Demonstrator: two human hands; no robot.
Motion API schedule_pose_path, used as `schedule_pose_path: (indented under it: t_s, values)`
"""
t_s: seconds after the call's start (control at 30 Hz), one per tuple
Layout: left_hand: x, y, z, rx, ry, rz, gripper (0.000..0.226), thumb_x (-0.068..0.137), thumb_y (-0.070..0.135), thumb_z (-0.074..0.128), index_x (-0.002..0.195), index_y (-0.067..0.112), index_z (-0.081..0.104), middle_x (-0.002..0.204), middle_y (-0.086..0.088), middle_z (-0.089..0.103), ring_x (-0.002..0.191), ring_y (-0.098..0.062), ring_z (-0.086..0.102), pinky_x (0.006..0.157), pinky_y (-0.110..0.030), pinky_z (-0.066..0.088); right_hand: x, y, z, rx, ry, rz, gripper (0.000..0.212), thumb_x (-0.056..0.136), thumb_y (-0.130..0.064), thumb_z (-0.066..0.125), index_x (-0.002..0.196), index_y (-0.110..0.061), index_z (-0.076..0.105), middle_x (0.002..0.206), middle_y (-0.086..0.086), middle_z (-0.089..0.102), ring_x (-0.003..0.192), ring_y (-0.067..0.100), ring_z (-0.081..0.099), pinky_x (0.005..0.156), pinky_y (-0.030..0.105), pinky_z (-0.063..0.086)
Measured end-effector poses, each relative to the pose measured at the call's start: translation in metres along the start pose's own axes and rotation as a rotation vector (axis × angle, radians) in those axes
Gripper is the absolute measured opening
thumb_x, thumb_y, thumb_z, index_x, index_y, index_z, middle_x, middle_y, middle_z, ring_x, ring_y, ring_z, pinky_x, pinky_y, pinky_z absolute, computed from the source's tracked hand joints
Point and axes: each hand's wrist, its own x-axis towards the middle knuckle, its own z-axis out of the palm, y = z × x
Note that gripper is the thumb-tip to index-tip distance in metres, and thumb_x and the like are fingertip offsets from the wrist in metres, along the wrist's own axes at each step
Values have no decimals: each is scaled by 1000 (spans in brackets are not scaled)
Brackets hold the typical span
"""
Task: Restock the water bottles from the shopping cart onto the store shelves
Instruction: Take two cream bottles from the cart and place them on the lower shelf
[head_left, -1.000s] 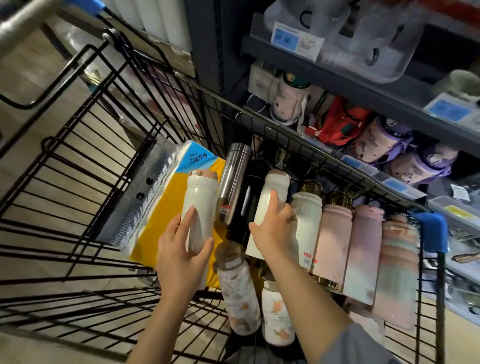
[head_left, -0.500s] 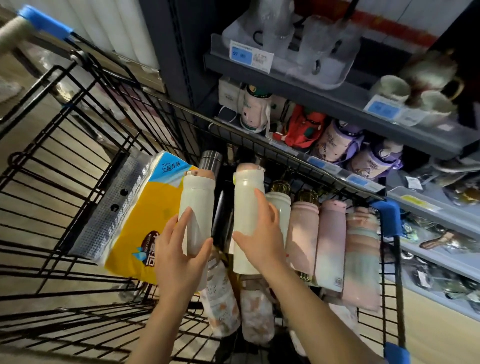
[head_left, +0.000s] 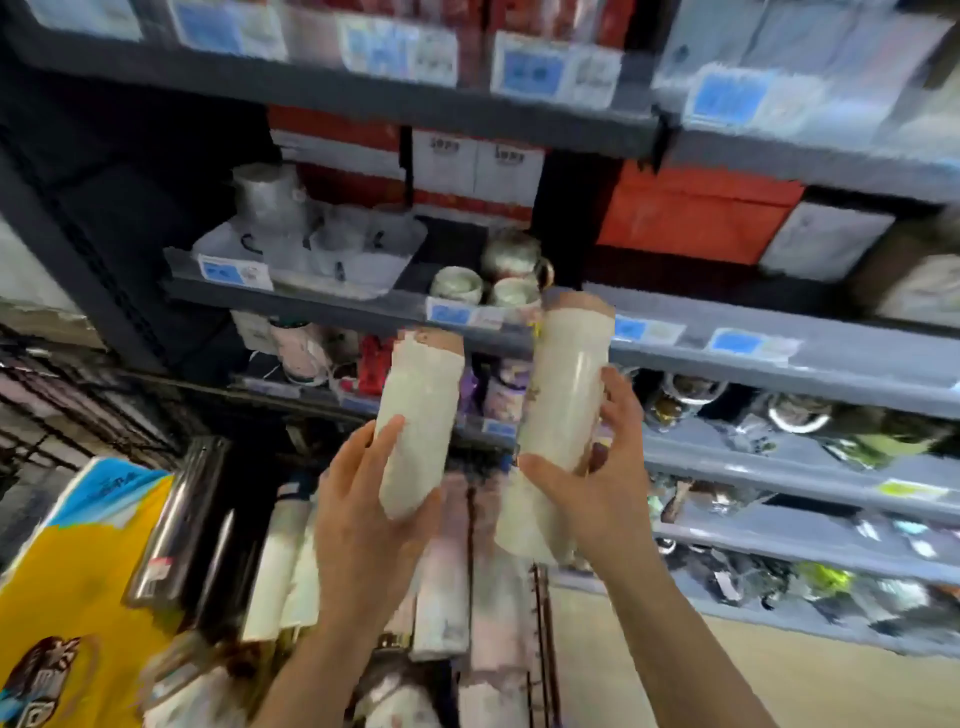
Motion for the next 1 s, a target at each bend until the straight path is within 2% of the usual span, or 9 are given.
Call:
schedule_pose_path:
  t_s: [0.1,0.27,0.4,0.5,0.57,0.67,0.77,0.9,1.0]
  values:
    - [14,57,53,11,19,82,70,70,43,68,133,30,41,134,-9,49,116,-25,44,87,-35,43,22,-1,-76,38,52,-59,97,68,-5,82,137,-47,26,136,-10,41,113,10,53,82,25,55]
    - [23,141,130,-5,58,169,68,70,44,62,132,27,39,131,-11,53,116,-29,51,100,-22,35,45,2,-182,45,71,-143,98,69,-5,81,133,-53,24,132,-19,40,108,-5,52,70,6,48]
    - [37,200,164,-19,136,281,63,73,40,63,130,20,46,130,-9,55,117,-23,50,101,-32,41,59,-12,-244,22,121,-226,99,69,-13,83,124,-65,19,133,-26,36,114,4,52,76,17,49]
    - [58,238,169,-68,141,294,64,75,44,65,133,45,37,142,14,38,128,-11,39,105,-25,30,78,-35,-272,75,157,-325,97,68,-14,85,126,-61,22,126,-34,35,107,-19,46,74,9,47]
    - [78,260,168,-72,139,315,70,76,41,69,130,56,28,139,28,27,130,-5,30,103,-23,23,93,-53,-283,108,190,-394,96,65,-21,86,129,-57,25,127,-30,37,111,-14,45,79,14,47]
    - [114,287,160,-26,216,456,64,76,45,61,133,50,33,142,18,30,127,-14,31,101,-27,22,119,-80,-293,176,246,-441,97,66,-16,87,133,-52,26,129,-23,39,107,1,54,76,20,50]
    - [154,307,150,35,288,607,59,76,43,56,133,37,40,140,7,39,121,-19,37,96,-31,29,143,-108,-297,283,277,-508,96,68,-8,84,136,-45,27,124,-20,42,89,1,63,66,18,52]
    - [209,329,139,189,340,861,59,77,33,61,133,30,43,136,-8,50,115,-26,45,87,-34,41,179,-137,-301,388,394,-596,100,69,-7,84,143,-31,22,128,-12,41,101,-11,55,78,16,51]
    - [242,339,141,243,337,977,59,78,34,62,134,29,44,137,-8,49,114,-29,48,81,-41,49,201,-148,-304,423,528,-581,108,62,-24,87,145,-35,18,138,-2,34,117,9,51,92,33,52]
